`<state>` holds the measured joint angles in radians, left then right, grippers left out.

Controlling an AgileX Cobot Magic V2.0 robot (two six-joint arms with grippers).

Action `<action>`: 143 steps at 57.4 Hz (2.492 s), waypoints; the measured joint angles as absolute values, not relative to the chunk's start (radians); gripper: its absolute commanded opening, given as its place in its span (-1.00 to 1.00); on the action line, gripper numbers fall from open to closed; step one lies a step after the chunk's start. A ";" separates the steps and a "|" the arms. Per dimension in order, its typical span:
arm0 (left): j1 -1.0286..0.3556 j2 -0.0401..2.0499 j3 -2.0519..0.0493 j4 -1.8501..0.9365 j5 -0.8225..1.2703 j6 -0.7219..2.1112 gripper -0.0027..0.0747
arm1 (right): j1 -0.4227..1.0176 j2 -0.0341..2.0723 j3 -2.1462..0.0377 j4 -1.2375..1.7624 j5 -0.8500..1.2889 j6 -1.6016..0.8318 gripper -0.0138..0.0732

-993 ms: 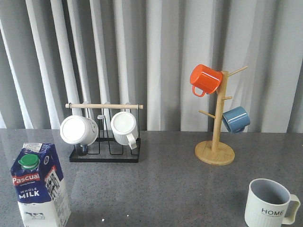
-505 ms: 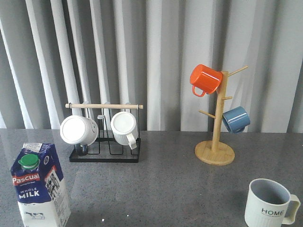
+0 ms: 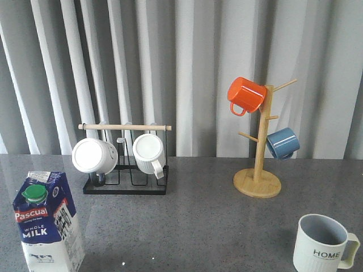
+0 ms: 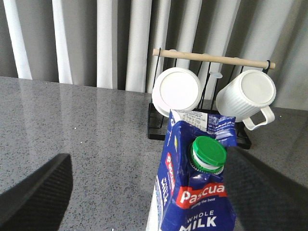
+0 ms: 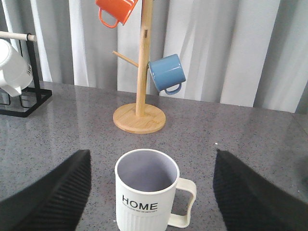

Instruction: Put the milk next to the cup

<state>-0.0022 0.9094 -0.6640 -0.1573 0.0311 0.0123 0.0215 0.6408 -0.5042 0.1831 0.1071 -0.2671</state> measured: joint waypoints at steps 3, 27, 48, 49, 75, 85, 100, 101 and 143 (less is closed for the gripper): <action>-0.002 0.909 -0.664 -0.157 0.031 0.012 0.50 | 0.022 0.641 -0.504 0.183 0.104 -0.267 0.53; -0.002 0.909 -0.664 -0.157 0.031 0.012 0.45 | 0.022 0.641 -0.475 0.183 0.094 -0.272 0.53; -0.002 0.909 -0.664 -0.157 0.031 0.012 0.45 | 0.022 0.837 -0.230 0.397 -0.406 -0.414 0.53; -0.002 0.909 -0.664 -0.157 0.031 0.012 0.45 | 0.022 0.856 -0.230 0.406 -0.419 -0.415 0.53; -0.002 0.909 -0.664 -0.157 0.031 0.012 0.45 | 0.022 1.212 -0.230 0.343 -0.632 -0.428 0.53; -0.002 0.909 -0.664 -0.157 0.031 0.012 0.45 | 0.022 1.298 -0.230 0.373 -0.711 -0.427 0.53; -0.002 0.909 -0.664 -0.157 0.031 0.012 0.45 | 0.016 1.396 -0.247 0.312 -0.754 -0.426 0.53; -0.002 0.909 -0.664 -0.157 0.031 0.012 0.45 | 0.012 1.400 -0.248 0.303 -0.755 -0.423 0.53; -0.002 0.909 -0.664 -0.157 0.031 0.012 0.45 | -0.217 1.448 -0.307 -0.128 -0.717 -0.115 0.53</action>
<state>-0.0022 0.9094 -0.6640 -0.1573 0.0311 0.0123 -0.2174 1.4477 -0.3066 -0.1278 -0.7169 -0.1151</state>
